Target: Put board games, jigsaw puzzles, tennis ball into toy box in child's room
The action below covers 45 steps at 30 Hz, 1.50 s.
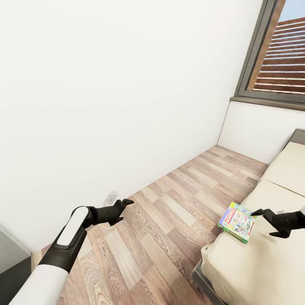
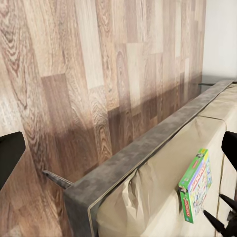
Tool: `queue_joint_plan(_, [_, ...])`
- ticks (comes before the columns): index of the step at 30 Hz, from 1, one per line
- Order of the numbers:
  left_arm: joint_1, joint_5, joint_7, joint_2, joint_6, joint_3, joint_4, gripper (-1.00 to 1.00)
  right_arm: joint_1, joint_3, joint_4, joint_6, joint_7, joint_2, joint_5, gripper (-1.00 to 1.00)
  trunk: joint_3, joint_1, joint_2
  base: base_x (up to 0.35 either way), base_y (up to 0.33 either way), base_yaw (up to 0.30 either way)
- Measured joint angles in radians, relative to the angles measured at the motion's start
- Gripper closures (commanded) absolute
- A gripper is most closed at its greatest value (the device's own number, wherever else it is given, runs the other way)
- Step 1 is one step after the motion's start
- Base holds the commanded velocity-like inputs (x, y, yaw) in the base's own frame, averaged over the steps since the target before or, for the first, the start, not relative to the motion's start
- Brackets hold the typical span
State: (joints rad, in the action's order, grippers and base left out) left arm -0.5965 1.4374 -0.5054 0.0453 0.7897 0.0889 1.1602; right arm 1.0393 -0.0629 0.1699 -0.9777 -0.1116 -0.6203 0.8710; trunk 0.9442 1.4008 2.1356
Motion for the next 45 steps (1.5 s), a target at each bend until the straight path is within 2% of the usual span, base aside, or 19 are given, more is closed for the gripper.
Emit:
queue_joint_plan(5, [-0.002,-0.001,0.001,-0.003,-0.004,0.001,-0.014,-1.0,0.0,0.032,0.002,0.024,-0.002,-0.047,0.003,-1.0,0.0,0.0,0.0,0.0,0.0,0.0])
queue_joint_plan(11, [-0.004,-0.005,0.002,-0.006,-0.007,0.003,-0.033,-1.0,0.0,0.076,0.003,0.084,-0.004,-0.07,0.007,-1.0,0.0,0.0,0.0,0.0,0.0,0.0])
queue_joint_plan(17, [-0.007,-0.044,0.012,-0.01,-0.009,0.006,-0.047,-1.0,0.0,0.111,0.004,0.162,-0.008,-0.086,0.007,-1.0,0.0,0.0,0.0,0.0,0.0,0.0])
queue_joint_plan(22, [-0.008,-0.105,0.069,-0.02,-0.012,0.007,-0.065,-1.0,0.0,0.126,0.011,0.201,-0.016,-0.102,0.008,-1.0,0.0,0.0,0.0,0.0,0.0,0.0])
queue_joint_plan(23, [-0.008,-0.105,0.07,-0.02,-0.012,0.007,-0.066,-1.0,0.0,0.126,0.011,0.201,-0.016,-0.103,0.008,-1.0,0.0,0.0,0.0,0.0,0.0,0.0])
queue_joint_plan(25, [-0.01,-0.141,0.12,-0.026,-0.014,0.007,-0.081,-1.0,0.0,0.13,0.024,0.212,-0.029,-0.111,0.008,-1.0,0.0,0.0,0.0,0.0,0.0,0.0])
queue_joint_plan(26, [-0.01,-0.142,0.121,-0.026,-0.014,0.007,-0.082,-1.0,0.0,0.13,0.024,0.212,-0.029,-0.111,0.008,-1.0,0.0,0.0,0.0,0.0,0.0,0.0])
queue_joint_plan(28, [-0.013,-0.187,0.18,-0.032,-0.019,0.008,-0.105,-1.0,-0.001,0.132,0.04,0.227,-0.048,-0.118,0.008,-1.0,0.0,0.0,0.0,0.0,0.0,0.0])
queue_joint_plan(29, [-0.013,-0.188,0.181,-0.032,-0.019,0.008,-0.106,-1.0,-0.001,0.132,0.04,0.228,-0.048,-0.118,0.007,-1.0,0.0,0.0,0.0,0.0,0.0,0.0])
queue_joint_plan(31, [-0.021,-0.241,0.247,-0.04,-0.036,0.008,-0.14,-1.0,-0.001,0.133,0.057,0.253,-0.072,-0.122,0.006,-1.0,0.0,0.0,0.0,0.0,0.0,0.0])
queue_joint_plan(32, [-0.021,-0.242,0.248,-0.04,-0.036,0.008,-0.141,-1.0,-0.001,0.133,0.057,0.253,-0.072,-0.122,0.005,-1.0,0.0,0.0,0.0,0.0,0.0,0.0])
queue_joint_plan(34, [-0.032,-0.301,0.321,-0.047,-0.063,0.01,-0.186,-1.0,-0.001,0.134,0.076,0.279,-0.098,-0.125,0.003,-1.0,0.0,0.0,0.0,0.0,0.0,0.0])
queue_joint_plan(36, [-0.037,-0.33,0.362,-0.05,-0.078,0.01,-0.213,-1.0,-0.001,0.134,0.089,0.288,-0.112,-0.126,0.002,-1.0,0.0,0.0,0.0,0.0,0.0,0.0])
queue_joint_plan(37, [-0.038,-0.331,0.363,-0.05,-0.078,0.01,-0.213,-1.0,-0.001,0.133,0.09,0.289,-0.112,-0.126,0.001,-1.0,0.0,0.0,0.0,0.0,0.0,0.0])
queue_joint_plan(39, [-0.049,-0.387,0.443,-0.056,-0.112,0.01,-0.272,-1.0,-0.001,0.133,0.127,0.302,-0.137,-0.128,-0.002,-1.0,0.0,0.0,0.0,0.0,0.0,0.0])
queue_joint_plan(40, [-0.05,-0.388,0.444,-0.056,-0.113,0.01,-0.273,-1.0,-0.002,0.133,0.127,0.302,-0.138,-0.128,-0.003,-1.0,0.0,0.0,0.0,0.0,0.0,0.0])
queue_joint_plan(43, [-0.066,-0.457,0.575,-0.06,-0.174,0.01,-0.369,-1.0,-0.021,0.132,0.199,0.313,-0.162,-0.13,-0.008,-1.0,0.0,0.0,0.0,0.0,0.0,-0.008])
queue_joint_plan(44, [-0.067,-0.457,0.577,-0.06,-0.174,0.01,-0.37,-1.0,-0.022,0.132,0.2,0.313,-0.163,-0.13,-0.008,-1.0,0.0,0.0,0.0,0.0,0.0,-0.039])
queue_joint_plan(45, [-0.073,-0.48,0.625,-0.06,-0.193,0.01,-0.401,-1.0,-0.036,0.133,0.229,0.315,-0.167,-0.13,-0.009,-1.0,0.0,0.0,0.0,0.0,0.0,-0.078])
